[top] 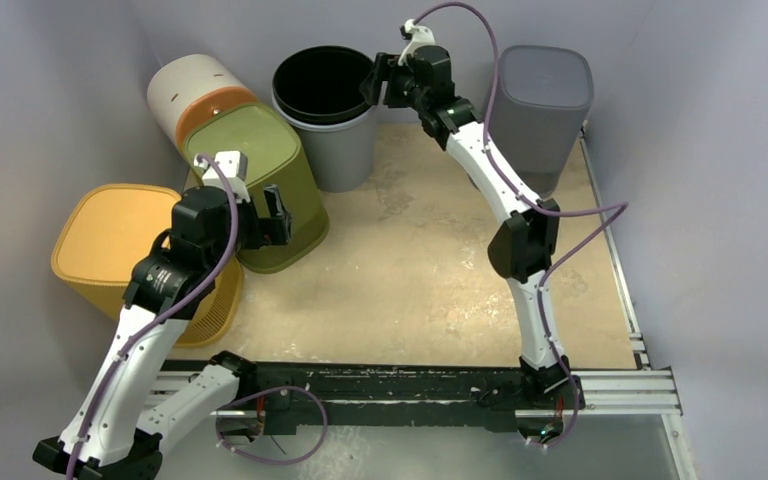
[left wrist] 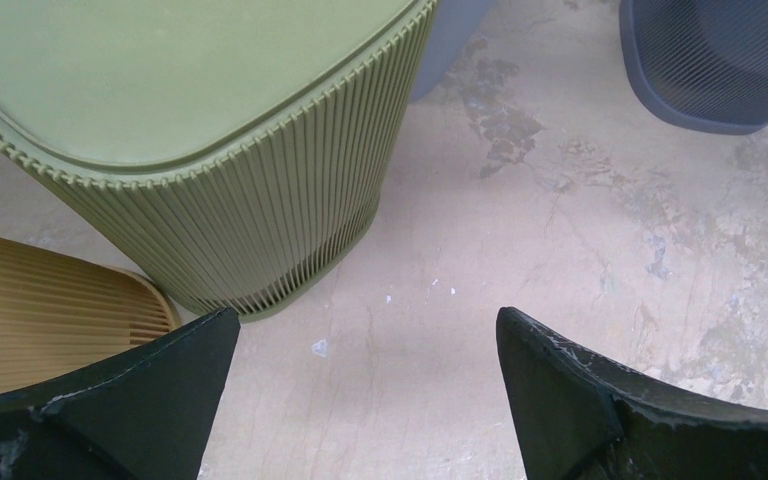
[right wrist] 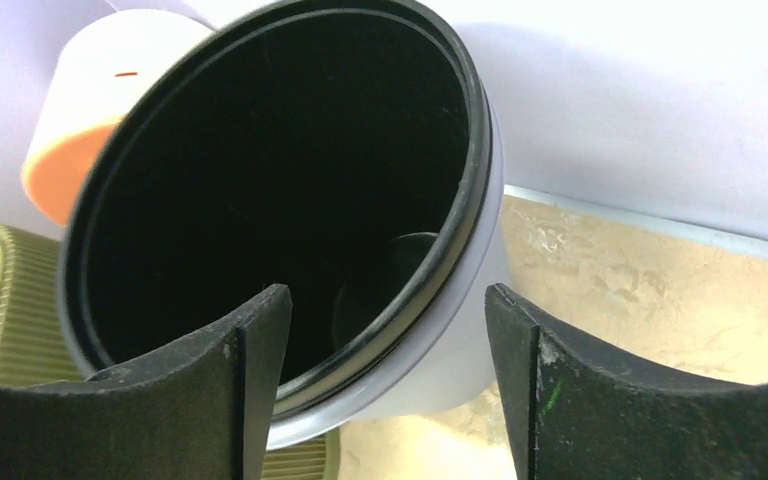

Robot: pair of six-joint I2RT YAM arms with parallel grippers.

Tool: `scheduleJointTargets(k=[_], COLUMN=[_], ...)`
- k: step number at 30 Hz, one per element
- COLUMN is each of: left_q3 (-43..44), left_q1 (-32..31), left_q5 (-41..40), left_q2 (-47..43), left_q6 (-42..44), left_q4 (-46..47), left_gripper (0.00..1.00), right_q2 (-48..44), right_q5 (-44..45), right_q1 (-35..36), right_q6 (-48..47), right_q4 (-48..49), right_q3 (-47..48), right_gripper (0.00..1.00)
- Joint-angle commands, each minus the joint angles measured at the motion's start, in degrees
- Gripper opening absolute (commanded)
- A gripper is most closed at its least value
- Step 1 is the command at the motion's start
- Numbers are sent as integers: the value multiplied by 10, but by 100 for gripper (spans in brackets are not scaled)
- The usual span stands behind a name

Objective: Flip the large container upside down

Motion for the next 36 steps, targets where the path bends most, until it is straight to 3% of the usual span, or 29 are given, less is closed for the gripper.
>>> scheduleJointTargets(k=[1,6,10,15,19,30,36], left_q3=[-11,-17,-24,-30,-33,-38,-40], left_q1=[-1,-1,-2,-2,-1,-1,-1], left_q5=[4,-2,-5,-8,-8,-12,-13], left_q2=[-10,-9,-11,-10,-10,-21,-30], left_q6=[20,32,34,36,35,29,25], left_q4=[25,22,24,26,29,25,17], left_gripper=[97,97,97,97,97,97,97], right_q2=[21,18,4,-36,-58,-154,-207], right_q5=[32,61,89,143,165,304,326], right_q1=[11,11,12,12,12,13,-1], right_q6=[3,-3,-14,-35,-49,-82,-88], right_q4=[5,11,9,13,8,16,10], right_q3=[33,30,24,-10,-29,-125,-192], right_gripper=[69,58,39,25,0,0,0])
